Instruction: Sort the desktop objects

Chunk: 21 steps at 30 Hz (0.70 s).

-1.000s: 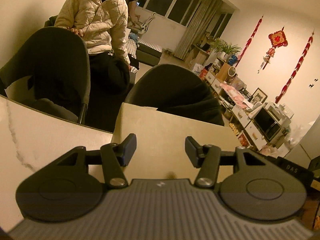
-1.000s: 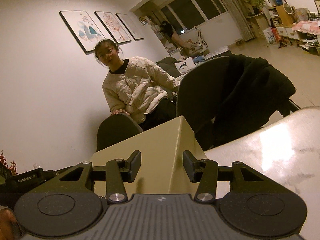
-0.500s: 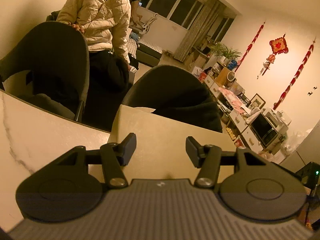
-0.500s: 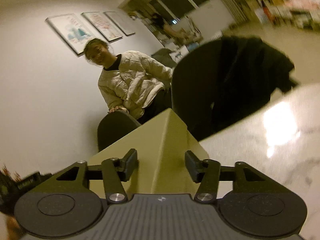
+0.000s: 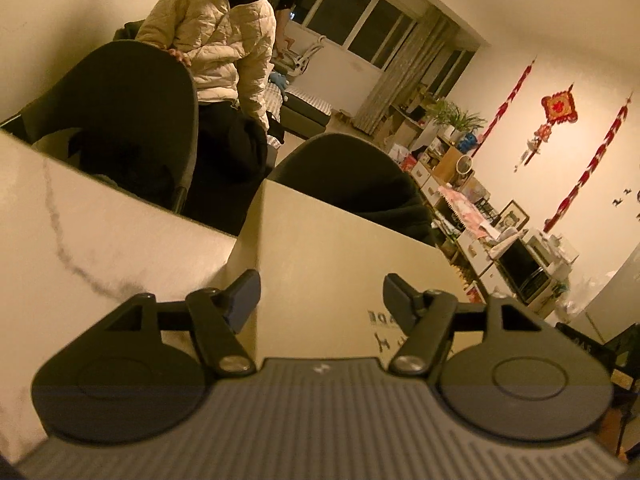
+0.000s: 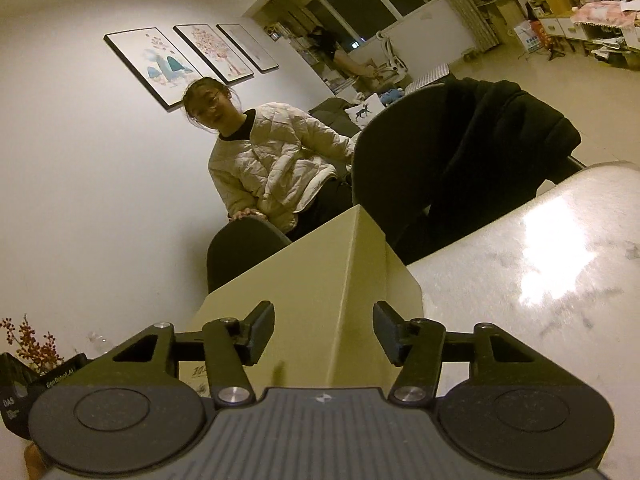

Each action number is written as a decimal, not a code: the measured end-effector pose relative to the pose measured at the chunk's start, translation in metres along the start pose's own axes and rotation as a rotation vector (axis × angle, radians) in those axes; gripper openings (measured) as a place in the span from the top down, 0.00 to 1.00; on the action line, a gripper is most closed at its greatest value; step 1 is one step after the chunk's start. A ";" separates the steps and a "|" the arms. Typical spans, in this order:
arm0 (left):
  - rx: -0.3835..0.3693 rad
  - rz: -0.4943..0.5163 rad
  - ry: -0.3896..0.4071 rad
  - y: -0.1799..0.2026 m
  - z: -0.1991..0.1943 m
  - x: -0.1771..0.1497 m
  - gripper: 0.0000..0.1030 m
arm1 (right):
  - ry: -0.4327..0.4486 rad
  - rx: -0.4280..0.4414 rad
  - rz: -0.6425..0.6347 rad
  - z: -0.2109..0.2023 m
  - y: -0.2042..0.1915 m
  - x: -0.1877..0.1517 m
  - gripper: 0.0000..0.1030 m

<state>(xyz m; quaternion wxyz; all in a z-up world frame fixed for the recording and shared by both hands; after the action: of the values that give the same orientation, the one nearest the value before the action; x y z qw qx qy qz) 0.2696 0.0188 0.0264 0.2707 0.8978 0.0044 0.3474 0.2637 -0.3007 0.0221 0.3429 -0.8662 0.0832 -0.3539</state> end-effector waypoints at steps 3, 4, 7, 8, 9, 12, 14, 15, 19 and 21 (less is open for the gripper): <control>-0.012 -0.023 0.004 -0.006 -0.012 -0.010 0.33 | -0.007 -0.004 -0.004 -0.009 -0.005 -0.009 0.38; -0.016 -0.032 0.003 -0.008 -0.015 -0.014 0.32 | -0.009 -0.003 -0.004 -0.012 -0.006 -0.013 0.36; -0.029 -0.061 -0.001 -0.017 -0.024 -0.028 0.32 | -0.018 0.002 0.006 -0.019 -0.007 -0.025 0.33; -0.034 -0.071 -0.001 -0.020 -0.024 -0.031 0.32 | -0.021 0.004 0.011 -0.022 -0.007 -0.029 0.33; -0.039 -0.082 -0.002 -0.023 -0.022 -0.032 0.32 | -0.023 0.005 0.016 -0.024 -0.006 -0.034 0.33; -0.056 -0.106 -0.005 -0.030 -0.026 -0.042 0.32 | -0.032 0.009 0.033 -0.029 -0.003 -0.047 0.32; -0.065 -0.118 -0.008 -0.033 -0.027 -0.049 0.32 | -0.037 0.010 0.043 -0.032 -0.001 -0.054 0.32; -0.069 -0.122 -0.008 -0.034 -0.027 -0.052 0.32 | -0.039 0.010 0.048 -0.034 -0.001 -0.057 0.32; -0.087 -0.138 -0.010 -0.035 -0.029 -0.064 0.33 | -0.044 0.025 0.059 -0.040 0.000 -0.070 0.32; -0.101 -0.146 -0.010 -0.035 -0.031 -0.069 0.33 | -0.046 0.030 0.059 -0.044 -0.001 -0.076 0.32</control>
<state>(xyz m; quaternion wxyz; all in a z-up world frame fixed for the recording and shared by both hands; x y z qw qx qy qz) 0.2044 0.0502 -0.0148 0.3402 0.8821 0.0511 0.3217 0.1784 -0.2942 0.0029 0.3682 -0.8659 0.0955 -0.3250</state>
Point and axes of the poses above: each gripper's, at about its wrist camera, not at the fingertips, and z roughly the way its jaws point, y to its right, x to its top, the point moved 8 cm from there along z, roughly the way its jaws point, and after that the axes turned 13 degrees about -y, right-handed, at the moved point
